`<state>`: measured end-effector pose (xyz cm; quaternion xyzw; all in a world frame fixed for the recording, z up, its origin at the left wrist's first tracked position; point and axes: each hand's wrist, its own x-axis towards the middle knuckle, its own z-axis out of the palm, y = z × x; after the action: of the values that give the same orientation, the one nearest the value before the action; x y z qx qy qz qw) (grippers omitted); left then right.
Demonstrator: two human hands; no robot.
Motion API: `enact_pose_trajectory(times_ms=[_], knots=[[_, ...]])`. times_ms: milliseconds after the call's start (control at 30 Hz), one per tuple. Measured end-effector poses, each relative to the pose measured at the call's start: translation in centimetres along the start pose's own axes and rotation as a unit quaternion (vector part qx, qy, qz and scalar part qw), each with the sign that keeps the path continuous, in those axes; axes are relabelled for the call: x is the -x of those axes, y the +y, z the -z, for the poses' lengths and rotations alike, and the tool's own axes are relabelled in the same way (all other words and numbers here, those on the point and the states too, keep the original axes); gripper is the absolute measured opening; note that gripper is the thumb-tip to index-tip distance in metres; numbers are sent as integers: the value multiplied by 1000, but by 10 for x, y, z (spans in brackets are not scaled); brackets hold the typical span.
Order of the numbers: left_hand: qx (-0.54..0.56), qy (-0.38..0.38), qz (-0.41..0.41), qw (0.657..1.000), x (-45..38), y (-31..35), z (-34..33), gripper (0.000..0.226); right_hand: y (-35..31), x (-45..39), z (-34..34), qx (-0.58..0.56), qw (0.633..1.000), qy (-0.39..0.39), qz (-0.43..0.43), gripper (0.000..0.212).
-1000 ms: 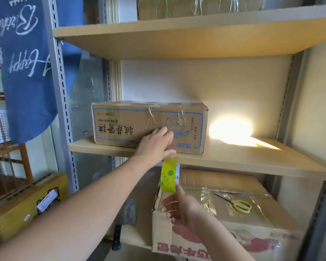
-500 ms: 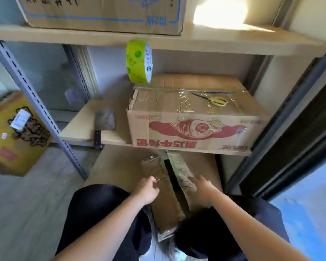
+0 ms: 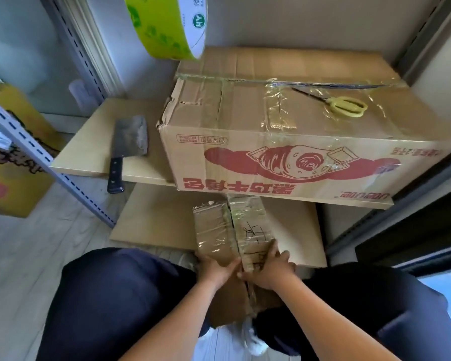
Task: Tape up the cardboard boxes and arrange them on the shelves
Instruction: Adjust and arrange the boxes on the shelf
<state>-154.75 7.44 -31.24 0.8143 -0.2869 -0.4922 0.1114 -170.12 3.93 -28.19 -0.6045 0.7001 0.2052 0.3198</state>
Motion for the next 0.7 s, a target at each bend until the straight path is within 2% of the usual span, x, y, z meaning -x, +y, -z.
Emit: enact_pose_trajectory(times_ms=[167, 300, 400, 467, 533, 567, 633, 700], knots=[[-31, 37, -9, 999, 1, -15, 8, 133, -14, 19, -24, -21, 999, 22, -20, 144], [-73, 55, 6, 996, 7, -25, 11, 124, -15, 29, -52, -15, 999, -19, -48, 148], [-84, 73, 20, 994, 7, -30, 8, 123, -12, 19, -57, 1, 999, -24, -28, 144], [-94, 83, 29, 992, 7, -29, 5, 122, -14, 5, -47, 38, 999, 0, 2, 122], [-113, 99, 39, 988, 6, -27, 1, 124, -20, -6, -29, 85, 992, 74, 49, 84], [-122, 107, 40, 986, 5, -26, -1, 126, -25, -11, -17, 96, 987, 111, 72, 83], [-136, 107, 39, 984, 3, -25, -3, 128, -37, -24, 7, 97, 972, 165, 135, 98], [-137, 89, 40, 986, 1, -23, -3, 130, -53, -41, 25, 138, 949, 181, 218, 97]])
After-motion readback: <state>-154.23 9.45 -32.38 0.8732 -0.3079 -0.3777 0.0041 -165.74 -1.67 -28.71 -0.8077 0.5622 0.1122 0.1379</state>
